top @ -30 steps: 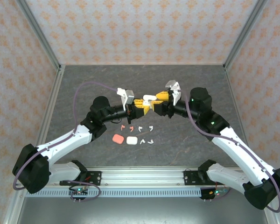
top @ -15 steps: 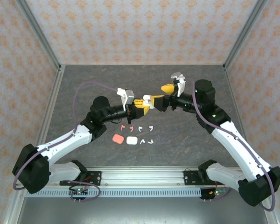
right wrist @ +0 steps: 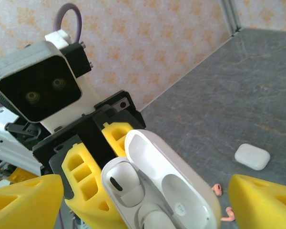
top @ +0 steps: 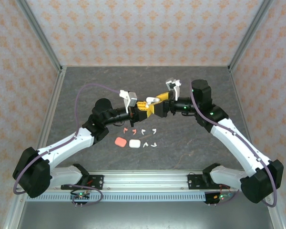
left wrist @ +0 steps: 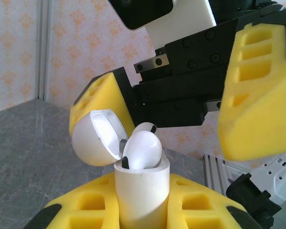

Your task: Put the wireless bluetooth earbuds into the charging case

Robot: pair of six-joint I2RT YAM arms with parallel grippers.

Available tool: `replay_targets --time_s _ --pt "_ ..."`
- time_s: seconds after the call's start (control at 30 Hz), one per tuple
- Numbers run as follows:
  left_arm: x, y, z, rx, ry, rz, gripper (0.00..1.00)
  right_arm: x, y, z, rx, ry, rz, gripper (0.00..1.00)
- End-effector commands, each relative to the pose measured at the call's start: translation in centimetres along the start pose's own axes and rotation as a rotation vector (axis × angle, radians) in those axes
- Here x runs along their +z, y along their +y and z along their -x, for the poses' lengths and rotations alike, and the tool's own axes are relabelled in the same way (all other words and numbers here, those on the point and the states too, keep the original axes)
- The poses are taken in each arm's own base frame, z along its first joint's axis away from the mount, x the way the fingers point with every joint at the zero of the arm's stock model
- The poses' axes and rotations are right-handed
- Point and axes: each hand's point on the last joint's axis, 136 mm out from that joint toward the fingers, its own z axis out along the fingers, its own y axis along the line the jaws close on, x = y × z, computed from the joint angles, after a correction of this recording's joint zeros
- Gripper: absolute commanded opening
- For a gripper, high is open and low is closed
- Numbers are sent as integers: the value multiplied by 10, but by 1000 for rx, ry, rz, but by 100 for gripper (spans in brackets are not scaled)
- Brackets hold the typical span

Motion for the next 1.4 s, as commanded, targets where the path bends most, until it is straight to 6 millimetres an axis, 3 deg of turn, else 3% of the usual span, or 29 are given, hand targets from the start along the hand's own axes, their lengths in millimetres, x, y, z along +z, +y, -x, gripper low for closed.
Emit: replay_targets --time_s 0.0,0.3,0.63,0.77,0.93,1.03,1.17,1.37 --pt "1 -8 11 42 -18 -24 0 -5 25 17 -67 -23 71 88" --pt "2 -1 6 42 3 4 0 -16 40 21 -115 -46 84 84" --pt "3 2 5 34 6 22 0 -20 32 13 -117 -33 18 81" --pt "3 5 1 27 17 36 0 -33 -4 24 -101 -99 -239 89" --pt "7 24 -18 -28 82 109 0 -75 -54 34 -24 -210 -613 98" --pt "15 42 -35 -99 136 167 0 -93 -75 26 51 -249 -755 100" --pt "31 81 -63 -249 206 296 0 -107 -99 6 135 -246 -891 99" --pt "63 128 -115 -507 276 402 0 -112 -114 -15 199 -230 -957 99"
